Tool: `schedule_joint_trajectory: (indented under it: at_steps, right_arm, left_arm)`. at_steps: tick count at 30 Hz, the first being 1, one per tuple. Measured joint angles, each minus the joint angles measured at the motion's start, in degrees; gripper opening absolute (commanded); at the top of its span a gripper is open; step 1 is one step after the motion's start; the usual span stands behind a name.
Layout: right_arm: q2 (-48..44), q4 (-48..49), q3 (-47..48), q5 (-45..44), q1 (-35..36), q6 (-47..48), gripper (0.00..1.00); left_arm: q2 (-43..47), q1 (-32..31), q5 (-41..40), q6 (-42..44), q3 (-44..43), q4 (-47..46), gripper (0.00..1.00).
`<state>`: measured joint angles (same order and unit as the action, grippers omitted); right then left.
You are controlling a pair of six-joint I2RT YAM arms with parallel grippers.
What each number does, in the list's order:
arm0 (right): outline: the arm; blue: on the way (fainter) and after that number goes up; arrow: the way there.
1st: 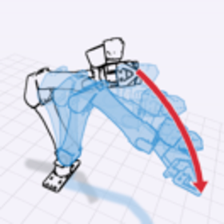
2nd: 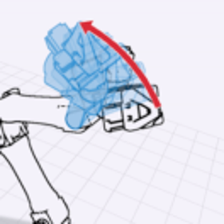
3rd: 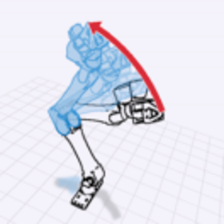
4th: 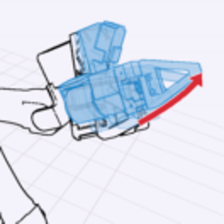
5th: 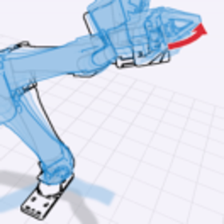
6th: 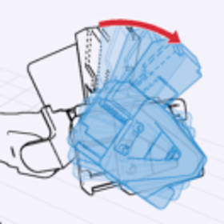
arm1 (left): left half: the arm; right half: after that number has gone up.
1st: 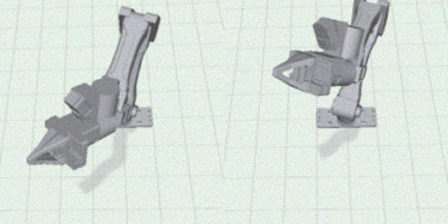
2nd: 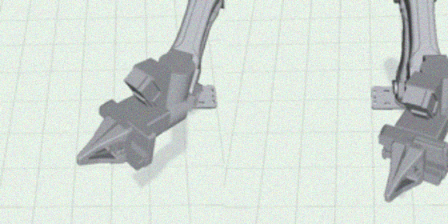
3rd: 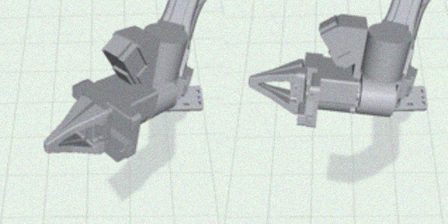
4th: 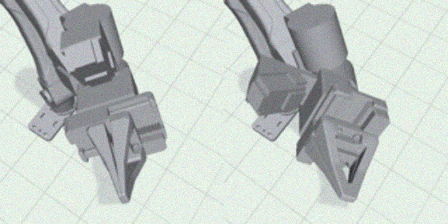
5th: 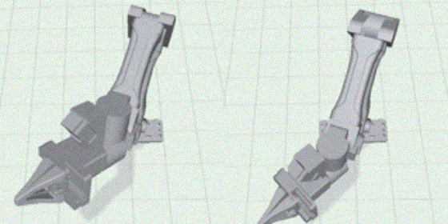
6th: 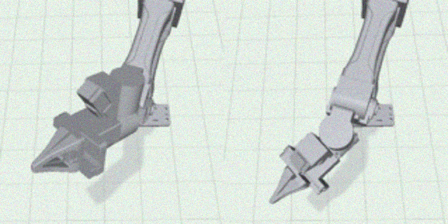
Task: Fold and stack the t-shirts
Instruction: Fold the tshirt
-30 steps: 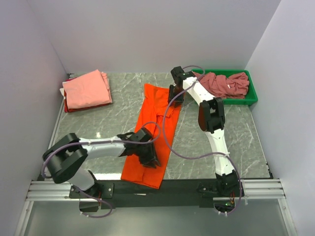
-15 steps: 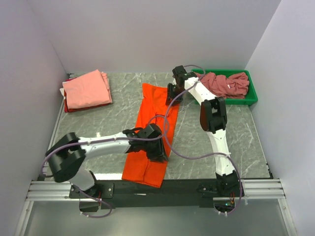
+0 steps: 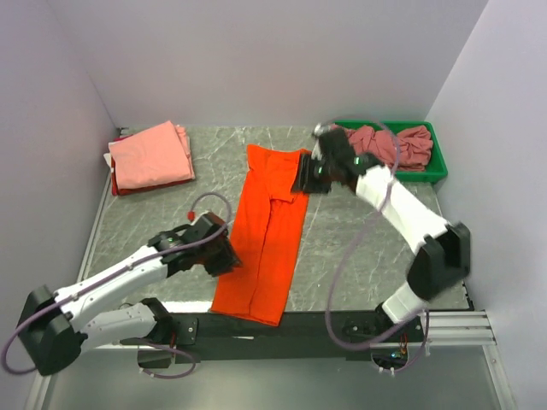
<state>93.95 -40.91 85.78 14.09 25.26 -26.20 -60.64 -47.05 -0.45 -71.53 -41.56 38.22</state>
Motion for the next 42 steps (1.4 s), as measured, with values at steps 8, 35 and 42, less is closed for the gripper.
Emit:
schedule_joint_trajectory:
  at_steps: [8, 35, 42]
  right_arm:
    - [-18.8, 6.5, -35.9, -4.7, 25.5, -21.7, 0.49]
    - [-11.6, 4.1, -37.4, -19.0, 56.4, -68.1, 0.51]
    - [-11.7, 6.1, -40.1, -19.3, 56.1, -69.0, 0.51]
  left_arm:
    - [2.4, 9.8, -4.7, 9.0, 1.5, 8.7, 0.39]
    - [-1.1, 13.6, 3.2, 23.5, 1.5, 4.0, 0.40]
    - [-1.1, 13.6, 3.7, 23.9, 1.5, 4.0, 0.40]
